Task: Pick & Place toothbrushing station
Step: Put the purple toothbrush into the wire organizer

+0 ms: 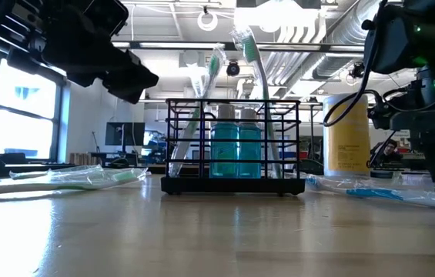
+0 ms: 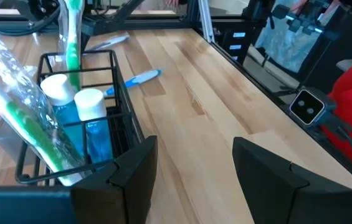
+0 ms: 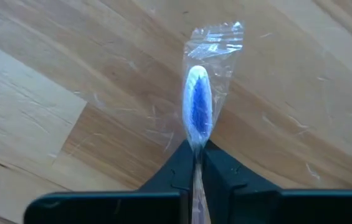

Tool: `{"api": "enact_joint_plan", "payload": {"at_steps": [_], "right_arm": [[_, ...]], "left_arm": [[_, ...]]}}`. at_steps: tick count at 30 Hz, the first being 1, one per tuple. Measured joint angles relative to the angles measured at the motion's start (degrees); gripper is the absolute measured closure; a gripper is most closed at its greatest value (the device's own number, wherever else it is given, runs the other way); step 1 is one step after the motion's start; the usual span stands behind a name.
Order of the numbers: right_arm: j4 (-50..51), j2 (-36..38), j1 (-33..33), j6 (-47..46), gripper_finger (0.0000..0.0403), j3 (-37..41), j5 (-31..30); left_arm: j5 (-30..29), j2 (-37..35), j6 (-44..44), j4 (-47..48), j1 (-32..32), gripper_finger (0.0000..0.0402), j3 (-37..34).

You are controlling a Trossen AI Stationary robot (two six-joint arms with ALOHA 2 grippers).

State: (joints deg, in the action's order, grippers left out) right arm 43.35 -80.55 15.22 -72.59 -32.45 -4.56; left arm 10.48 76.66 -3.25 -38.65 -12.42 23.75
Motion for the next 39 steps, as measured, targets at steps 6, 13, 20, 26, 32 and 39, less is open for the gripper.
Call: {"api": "enact_joint_plan", "payload": {"at_steps": [6,13,20,26,32,39], "right_arm": [[2.16,0.51,0.25,0.82,0.0395,-1.96,-0.02],[10.92,3.13,3.39,1.93,0.0397,-10.97,-2.18],[16.29,3.65,9.06,3.15,0.0398,-21.48,-10.96],[10.88,4.18,15.20,12.71,0.0398,-23.95,-27.58],[3.93,6.30,20.16,16.96,0.0398,-21.14,-42.33],[-15.90,8.81,22.31,31.78,0.0398,-17.36,-47.36]], "left_arm": [[0.11,0.01,-0.01,0.79,0.01,0.0197,0.00],[-0.39,0.00,0.01,1.15,0.01,0.0197,0.00],[-0.51,0.01,0.00,1.17,0.01,0.0197,0.00],[-0.55,0.02,-0.01,1.15,0.01,0.0197,0.00],[-0.56,0.02,-0.83,1.13,0.01,0.0197,0.00],[-0.57,0.00,-1.52,1.11,0.01,0.0197,0.00]]}}
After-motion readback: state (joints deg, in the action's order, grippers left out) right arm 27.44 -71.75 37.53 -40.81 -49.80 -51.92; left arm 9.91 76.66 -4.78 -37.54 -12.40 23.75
